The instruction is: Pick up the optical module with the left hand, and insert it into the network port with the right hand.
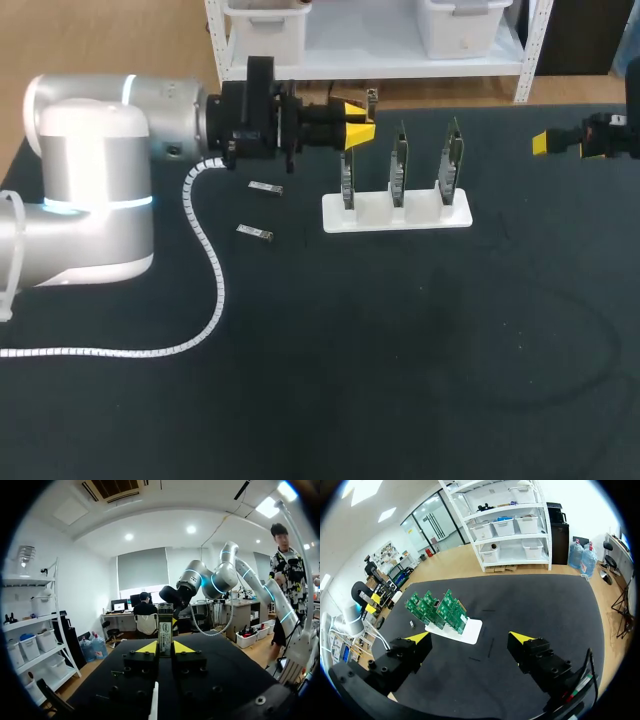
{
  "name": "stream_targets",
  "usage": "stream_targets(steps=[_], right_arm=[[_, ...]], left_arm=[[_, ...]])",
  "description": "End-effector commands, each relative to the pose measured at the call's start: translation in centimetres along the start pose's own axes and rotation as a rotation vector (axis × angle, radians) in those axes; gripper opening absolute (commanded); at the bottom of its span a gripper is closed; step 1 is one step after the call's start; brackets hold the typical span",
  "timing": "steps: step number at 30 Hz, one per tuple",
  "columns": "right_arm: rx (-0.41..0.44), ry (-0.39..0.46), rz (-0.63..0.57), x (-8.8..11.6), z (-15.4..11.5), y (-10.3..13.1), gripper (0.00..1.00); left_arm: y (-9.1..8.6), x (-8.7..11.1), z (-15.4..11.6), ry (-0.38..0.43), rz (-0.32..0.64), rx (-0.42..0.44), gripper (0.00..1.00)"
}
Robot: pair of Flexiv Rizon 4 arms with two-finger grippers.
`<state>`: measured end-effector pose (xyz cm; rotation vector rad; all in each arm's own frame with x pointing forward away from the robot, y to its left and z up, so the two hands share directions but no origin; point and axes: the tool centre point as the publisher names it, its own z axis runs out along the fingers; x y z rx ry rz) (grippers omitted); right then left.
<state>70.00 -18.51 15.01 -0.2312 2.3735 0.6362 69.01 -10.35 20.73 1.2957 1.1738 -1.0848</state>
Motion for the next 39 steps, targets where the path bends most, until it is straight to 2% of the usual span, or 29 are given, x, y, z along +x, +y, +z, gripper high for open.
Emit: stream_targets(steps=[1,33,39], right_arm=[[0.0,0.0,0.0,0.0,0.0,0.0,1.0],[0.0,0.0,0.0,0.0,0.0,0.0,1.0],[-0.1,-0.037,-0.155,-0.1,-1.4,2.6,1.0]], left_arm=[[0.0,0.1,0.0,-0.001,0.001,0.0,0.0],[0.0,0.1,0.0,-0.001,0.001,0.0,0.0],[0.0,0.1,0.0,-0.001,0.001,0.0,0.0]])
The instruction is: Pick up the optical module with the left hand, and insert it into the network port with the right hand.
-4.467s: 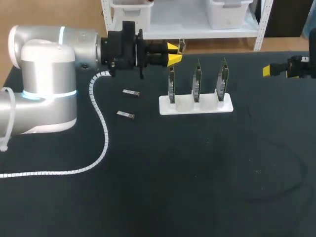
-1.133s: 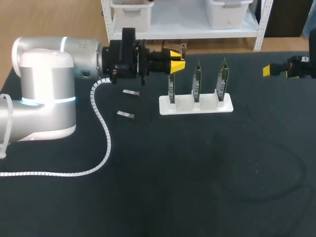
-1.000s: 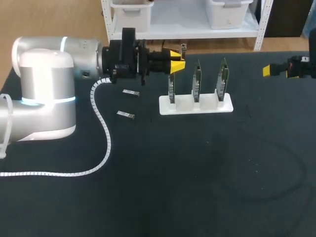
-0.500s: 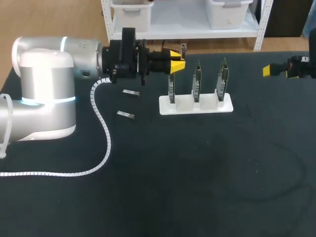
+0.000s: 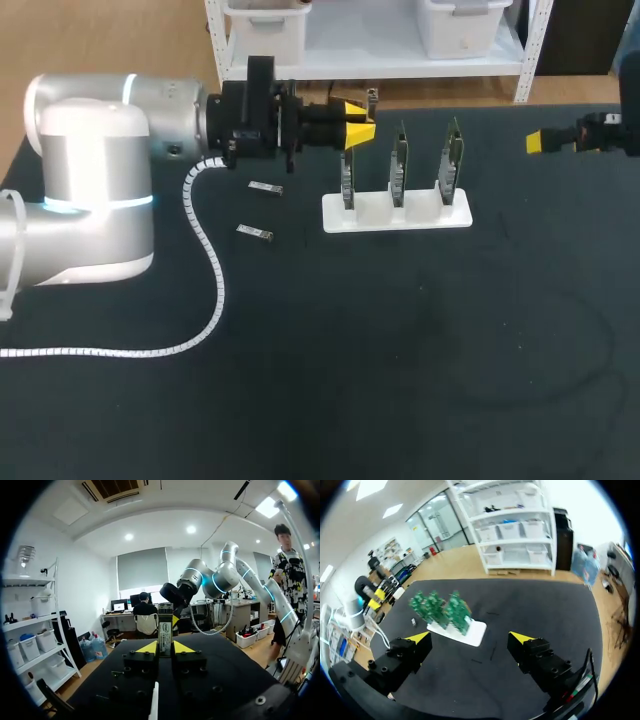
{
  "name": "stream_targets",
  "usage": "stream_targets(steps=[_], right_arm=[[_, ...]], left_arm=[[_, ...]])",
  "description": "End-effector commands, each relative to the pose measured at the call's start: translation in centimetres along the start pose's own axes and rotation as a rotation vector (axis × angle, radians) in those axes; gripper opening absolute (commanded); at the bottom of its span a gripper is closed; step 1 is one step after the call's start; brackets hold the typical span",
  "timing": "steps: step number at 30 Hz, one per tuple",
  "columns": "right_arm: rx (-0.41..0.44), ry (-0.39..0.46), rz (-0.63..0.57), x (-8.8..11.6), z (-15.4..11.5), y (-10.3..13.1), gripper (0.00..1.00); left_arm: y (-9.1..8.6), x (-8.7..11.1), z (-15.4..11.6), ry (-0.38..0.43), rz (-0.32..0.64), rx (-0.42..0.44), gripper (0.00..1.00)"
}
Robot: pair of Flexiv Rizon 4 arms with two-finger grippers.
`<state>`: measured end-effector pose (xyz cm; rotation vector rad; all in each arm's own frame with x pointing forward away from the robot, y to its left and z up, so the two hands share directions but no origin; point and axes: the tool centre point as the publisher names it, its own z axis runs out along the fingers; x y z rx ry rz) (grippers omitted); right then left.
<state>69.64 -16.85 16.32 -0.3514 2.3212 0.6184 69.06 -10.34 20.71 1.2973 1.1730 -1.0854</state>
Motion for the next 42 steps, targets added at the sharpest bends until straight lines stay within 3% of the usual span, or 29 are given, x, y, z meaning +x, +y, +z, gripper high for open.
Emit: stream_targets(steps=[1,6,9,18,35,42], right_arm=[[-0.098,-0.028,-0.096,0.3,-1.6,1.0,1.0],[-0.234,-0.063,-0.246,-0.8,-3.5,2.7,1.0],[-0.268,-0.083,-0.318,-1.5,-4.1,3.4,1.0],[-0.436,-0.05,-0.473,-2.5,-5.0,5.6,1.0],[-0.6,-0.019,-0.739,-4.7,-1.8,11.6,1.0],[-0.658,0.039,-0.814,-3.1,-0.6,13.6,1.0]], left_arm=[[0.0,0.0,0.0,-0.001,0.0,-0.001,0.0],[0.0,0.0,0.0,-0.001,0.0,-0.001,0.0],[0.0,0.0,0.0,-0.001,0.0,-0.001,0.0],[0.0,0.0,0.0,-0.001,0.0,-0.001,0.0],[0.0,0.0,0.0,-0.001,0.0,-0.001,0.0],[0.0,0.0,0.0,-0.001,0.0,-0.001,0.0]])
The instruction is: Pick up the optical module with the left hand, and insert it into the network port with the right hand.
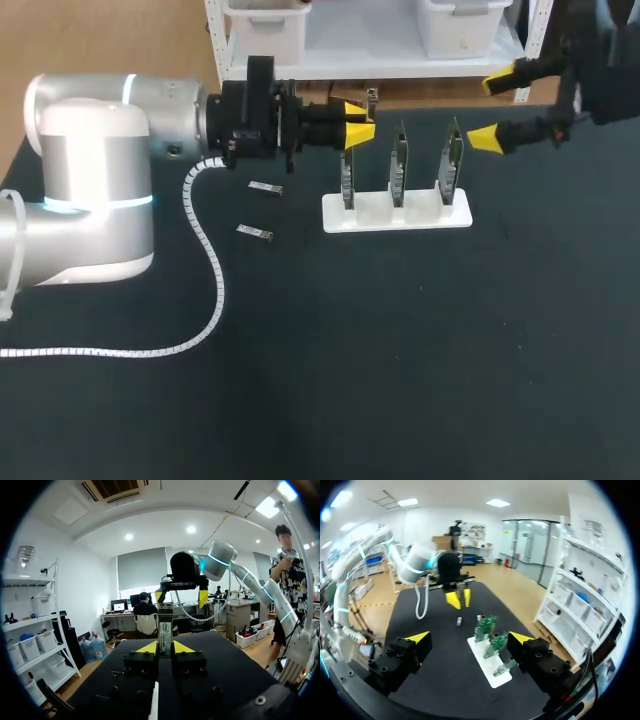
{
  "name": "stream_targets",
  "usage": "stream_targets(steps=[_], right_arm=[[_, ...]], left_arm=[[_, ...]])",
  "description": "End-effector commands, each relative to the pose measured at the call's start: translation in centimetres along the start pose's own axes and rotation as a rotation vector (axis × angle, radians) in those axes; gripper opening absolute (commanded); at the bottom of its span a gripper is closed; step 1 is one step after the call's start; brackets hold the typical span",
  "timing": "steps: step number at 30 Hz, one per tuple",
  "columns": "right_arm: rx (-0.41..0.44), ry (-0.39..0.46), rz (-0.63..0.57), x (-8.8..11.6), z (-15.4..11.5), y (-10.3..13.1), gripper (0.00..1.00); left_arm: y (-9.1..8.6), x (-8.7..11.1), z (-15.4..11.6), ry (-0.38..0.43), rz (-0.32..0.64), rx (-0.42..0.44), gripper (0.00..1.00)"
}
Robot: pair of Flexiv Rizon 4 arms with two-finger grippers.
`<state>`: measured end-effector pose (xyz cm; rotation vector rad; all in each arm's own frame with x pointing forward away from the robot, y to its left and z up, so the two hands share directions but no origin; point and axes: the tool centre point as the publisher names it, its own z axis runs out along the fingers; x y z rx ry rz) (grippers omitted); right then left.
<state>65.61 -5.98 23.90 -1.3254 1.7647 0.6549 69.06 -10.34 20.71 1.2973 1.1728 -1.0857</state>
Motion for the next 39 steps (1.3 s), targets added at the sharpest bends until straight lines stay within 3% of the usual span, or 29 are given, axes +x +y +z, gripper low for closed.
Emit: stream_targets(steps=[1,3,27,29,33,39], right_arm=[[-0.271,0.0,-0.022,0.1,1.2,0.1,1.0],[-0.234,0.022,-0.001,0.2,1.7,0.0,1.0],[-0.234,0.022,-0.001,0.2,1.7,0.0,1.0],[-0.226,0.027,-0.106,-1.7,1.5,0.3,1.0],[-0.248,-0.007,-0.204,-3.9,1.3,0.7,1.0],[-0.31,-0.018,-0.221,-5.6,1.8,1.7,1.0]], left_arm=[[0.0,0.0,0.0,-0.001,0.001,-0.002,0.0],[0.0,0.0,0.0,-0.001,0.001,-0.002,0.0],[0.0,0.0,0.0,-0.001,0.001,-0.002,0.0],[0.0,0.0,0.0,-0.001,0.001,-0.002,0.0],[0.0,0.0,0.0,-0.001,0.001,-0.002,0.0],[0.0,0.0,0.0,-0.001,0.001,-0.002,0.0]])
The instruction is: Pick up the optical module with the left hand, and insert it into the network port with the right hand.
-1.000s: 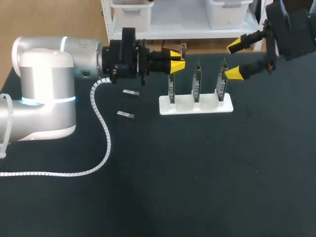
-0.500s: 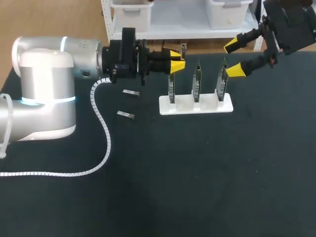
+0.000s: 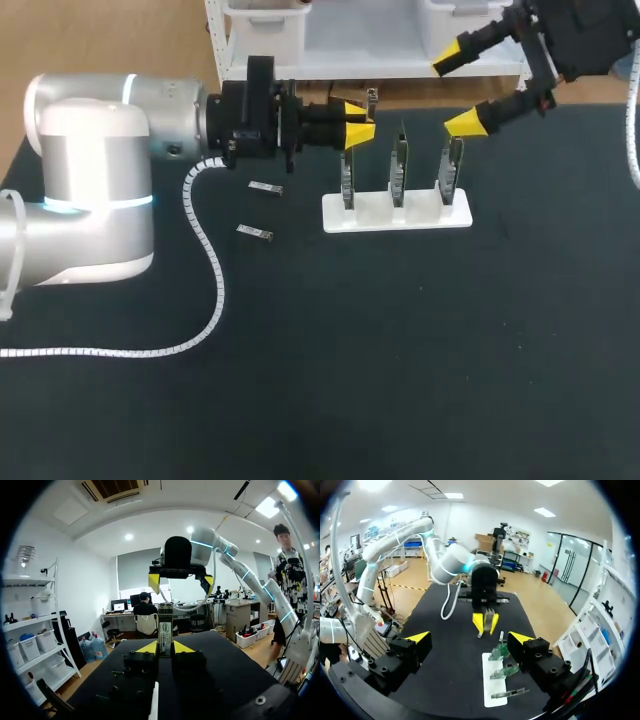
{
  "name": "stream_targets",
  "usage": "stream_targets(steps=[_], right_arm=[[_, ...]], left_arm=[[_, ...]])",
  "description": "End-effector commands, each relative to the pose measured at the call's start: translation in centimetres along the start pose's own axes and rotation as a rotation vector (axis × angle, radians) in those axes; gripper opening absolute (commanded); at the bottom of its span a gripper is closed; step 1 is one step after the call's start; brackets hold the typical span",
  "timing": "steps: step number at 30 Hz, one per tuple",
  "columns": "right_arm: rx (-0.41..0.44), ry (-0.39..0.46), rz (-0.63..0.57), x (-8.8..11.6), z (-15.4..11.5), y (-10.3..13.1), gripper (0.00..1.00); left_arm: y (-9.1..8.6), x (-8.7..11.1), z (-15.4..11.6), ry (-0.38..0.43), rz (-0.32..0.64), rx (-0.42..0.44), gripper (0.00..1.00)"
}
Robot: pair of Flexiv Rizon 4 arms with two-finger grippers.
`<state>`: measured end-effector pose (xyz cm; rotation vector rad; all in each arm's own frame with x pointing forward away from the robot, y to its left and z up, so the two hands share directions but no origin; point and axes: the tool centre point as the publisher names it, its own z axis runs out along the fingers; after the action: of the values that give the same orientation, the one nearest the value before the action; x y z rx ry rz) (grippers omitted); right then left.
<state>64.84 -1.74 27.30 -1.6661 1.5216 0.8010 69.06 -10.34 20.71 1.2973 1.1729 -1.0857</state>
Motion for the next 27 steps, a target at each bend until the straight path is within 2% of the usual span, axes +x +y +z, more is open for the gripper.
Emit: stream_targets(steps=[1,11,15,27], right_arm=[[-0.05,-0.002,0.005,-0.8,0.6,-0.3,1.0],[-0.089,-0.035,-0.047,-3.8,2.7,0.9,1.0],[-0.091,-0.05,-0.048,-3.9,3.6,1.1,1.0],[-0.089,-0.108,-0.068,-3.9,5.9,-1.0,1.0]], left_arm=[[0.0,0.0,0.0,-0.001,0.001,-0.002,0.0],[0.0,0.0,0.0,-0.001,0.001,-0.002,0.0],[0.0,0.0,0.0,-0.001,0.001,-0.002,0.0],[0.0,0.0,0.0,-0.001,0.001,-0.002,0.0]])
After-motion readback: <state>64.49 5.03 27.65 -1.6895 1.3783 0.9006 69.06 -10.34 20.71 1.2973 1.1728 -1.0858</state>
